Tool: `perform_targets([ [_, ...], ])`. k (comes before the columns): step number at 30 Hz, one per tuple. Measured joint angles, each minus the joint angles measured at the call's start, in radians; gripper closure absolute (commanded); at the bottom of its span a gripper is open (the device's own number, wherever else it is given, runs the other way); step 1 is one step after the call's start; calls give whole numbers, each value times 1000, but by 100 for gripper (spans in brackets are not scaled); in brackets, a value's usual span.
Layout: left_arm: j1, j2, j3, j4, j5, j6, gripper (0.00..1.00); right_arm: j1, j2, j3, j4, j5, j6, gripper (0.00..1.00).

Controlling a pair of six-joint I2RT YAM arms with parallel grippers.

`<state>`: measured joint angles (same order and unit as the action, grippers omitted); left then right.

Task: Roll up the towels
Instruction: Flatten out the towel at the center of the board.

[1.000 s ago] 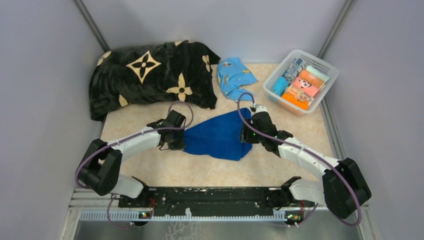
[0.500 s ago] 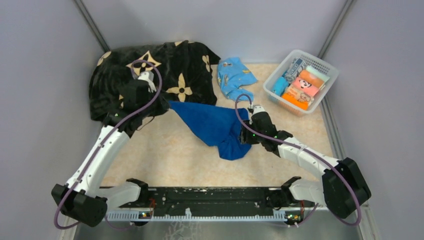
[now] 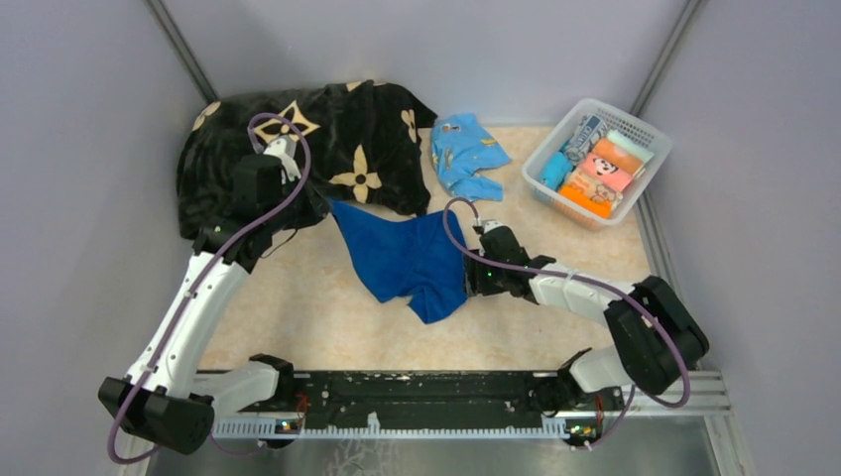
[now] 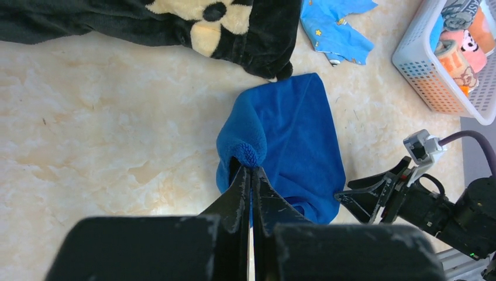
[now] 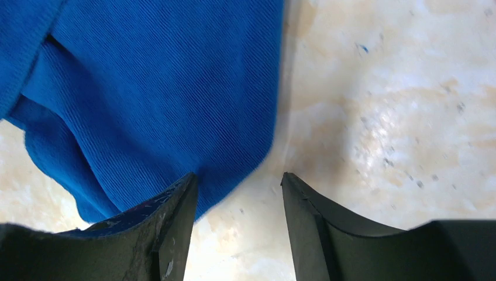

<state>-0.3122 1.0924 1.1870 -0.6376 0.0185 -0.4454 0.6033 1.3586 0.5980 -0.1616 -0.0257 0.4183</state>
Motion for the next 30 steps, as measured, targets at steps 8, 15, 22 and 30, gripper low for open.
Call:
perform_targets([
  [8,13,0,8,-7,-18,9,100,28,144,103,74,12,2,73],
  [15,66,20,44,-22,-52,33,100,29,204,208,-18,130,-56,100],
  [22,211,143,277,-26,2,51,100,-6,119,467,-180,453,-238,97],
  [30,289,5,232,54,51,75,100,-11,-367,408,-159,374,-309,57],
])
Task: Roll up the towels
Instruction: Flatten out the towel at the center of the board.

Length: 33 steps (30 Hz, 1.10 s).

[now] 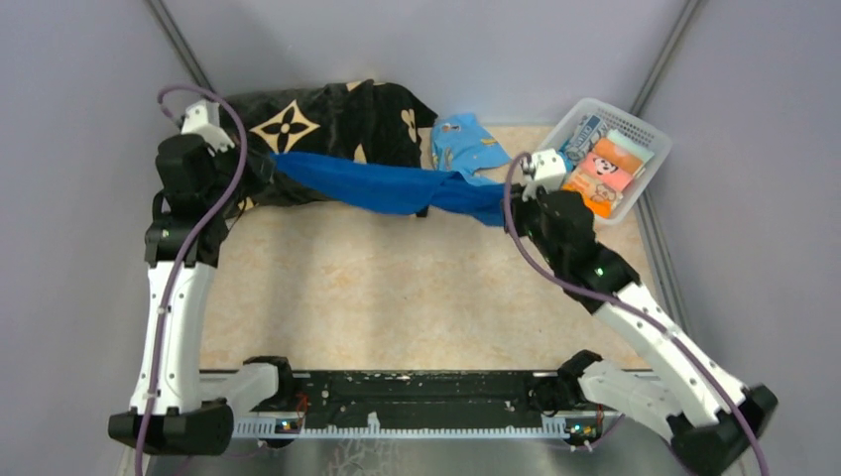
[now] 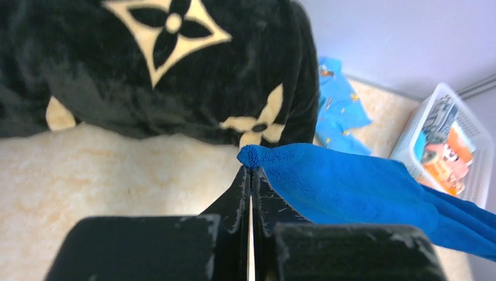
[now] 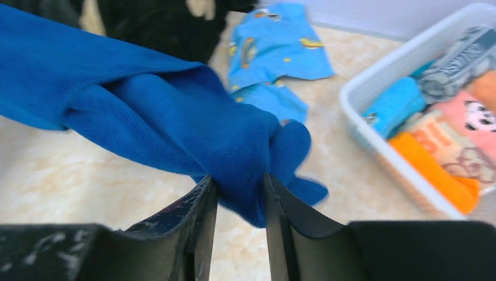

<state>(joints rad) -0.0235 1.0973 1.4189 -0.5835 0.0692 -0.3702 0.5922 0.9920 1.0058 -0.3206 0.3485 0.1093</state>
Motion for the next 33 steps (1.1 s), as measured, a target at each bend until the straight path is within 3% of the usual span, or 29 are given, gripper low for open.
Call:
perform_targets([
  [2,5,-53,-90,11,3,10,100,0,-116,-85,8,-92,7,44],
  [6,8,-81,-253,20,15,20,97,0,-179,-209,8,-224,43,36],
  [11,8,-40,-363,10,55,32,88,0,-54,-260,6,-345,88,37],
  [17,8,8,-369,-16,-58,40,46,0,96,-259,43,-366,132,37],
  [20,8,31,-369,-37,-119,48,34,0,150,-259,46,-360,151,38],
  [27,5,51,-372,-79,-143,46,25,-1,246,-259,-6,-248,202,42],
  [33,-45,27,-462,-82,-87,9,23,-59,328,-259,-62,-212,218,47],
])
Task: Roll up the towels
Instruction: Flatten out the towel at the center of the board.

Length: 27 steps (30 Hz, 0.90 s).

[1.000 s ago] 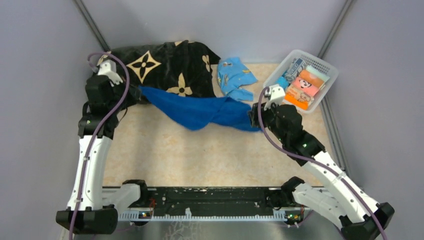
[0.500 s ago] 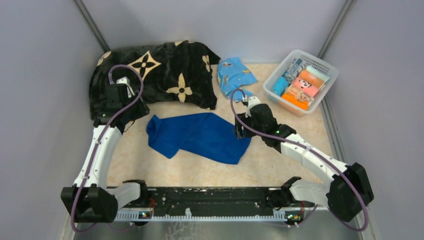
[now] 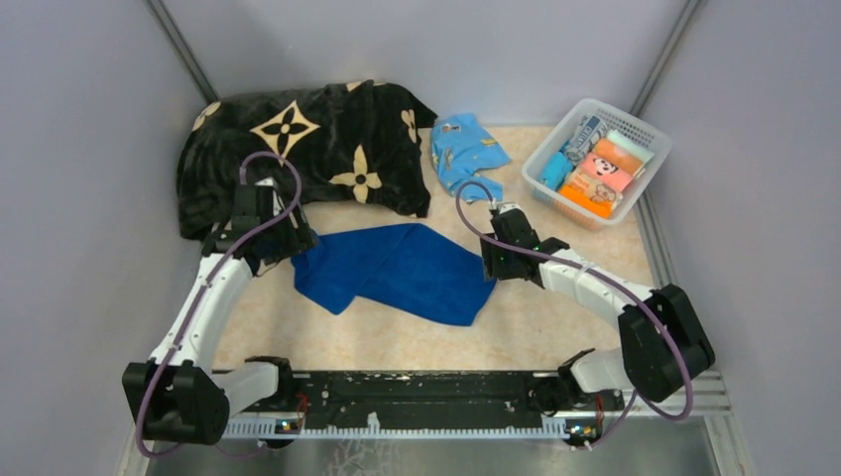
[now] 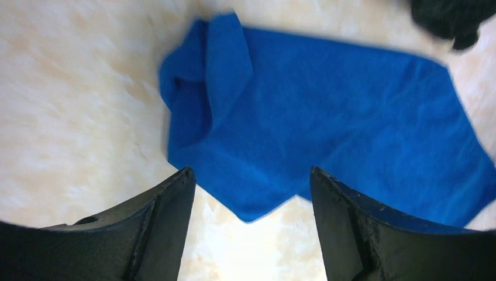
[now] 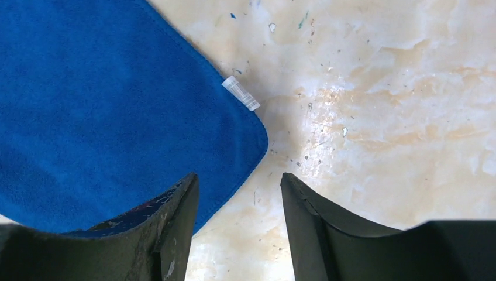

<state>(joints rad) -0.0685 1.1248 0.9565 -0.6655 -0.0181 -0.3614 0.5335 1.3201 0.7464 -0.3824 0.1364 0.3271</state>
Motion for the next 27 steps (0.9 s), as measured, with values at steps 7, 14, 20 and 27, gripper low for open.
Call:
perform_targets([
  [7,-204,3,-138,-10,11,-97,22,-81,85,0,36,-90,7,53],
  [14,-264,5,-183,-16,8,-150,22,-144,135,0,115,-186,6,58],
  [20,-294,25,-184,-20,2,-166,23,-164,196,0,173,-249,-5,80],
  [27,-347,88,-184,-38,-11,-172,26,-202,203,0,184,-200,-13,100],
])
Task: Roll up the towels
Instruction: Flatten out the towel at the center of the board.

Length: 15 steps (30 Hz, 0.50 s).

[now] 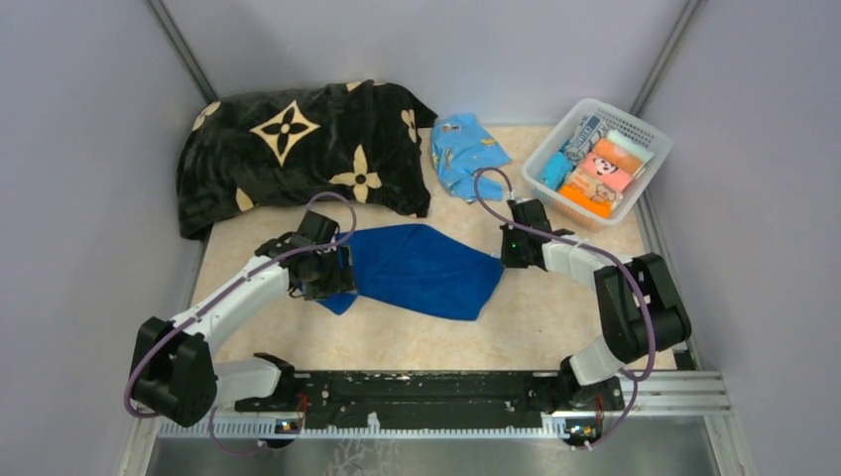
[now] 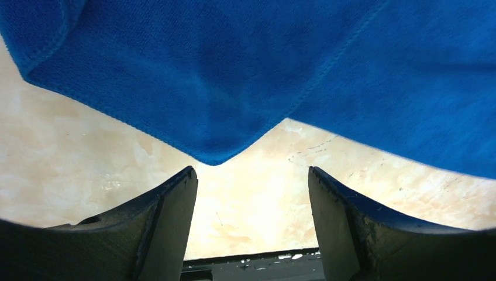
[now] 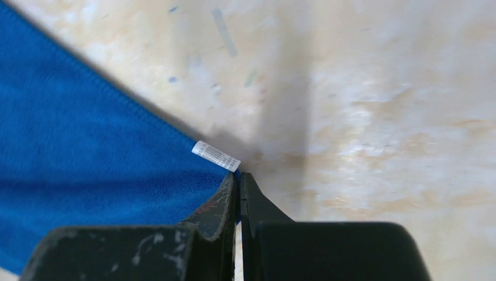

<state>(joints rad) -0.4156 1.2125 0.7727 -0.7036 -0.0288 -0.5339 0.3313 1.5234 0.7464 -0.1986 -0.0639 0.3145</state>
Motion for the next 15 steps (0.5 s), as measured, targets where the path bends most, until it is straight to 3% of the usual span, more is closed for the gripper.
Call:
perform_targets([
  [6,-84,79,16,-26,-22,-2,32,-71,-5,15,-28,174,0,100],
  [13,-231,186,103,-54,-116,7,42,-93,-6,28,-27,229,-6,100],
  [15,-287,226,145,-56,-138,14,51,-93,-6,28,-27,226,-7,100],
])
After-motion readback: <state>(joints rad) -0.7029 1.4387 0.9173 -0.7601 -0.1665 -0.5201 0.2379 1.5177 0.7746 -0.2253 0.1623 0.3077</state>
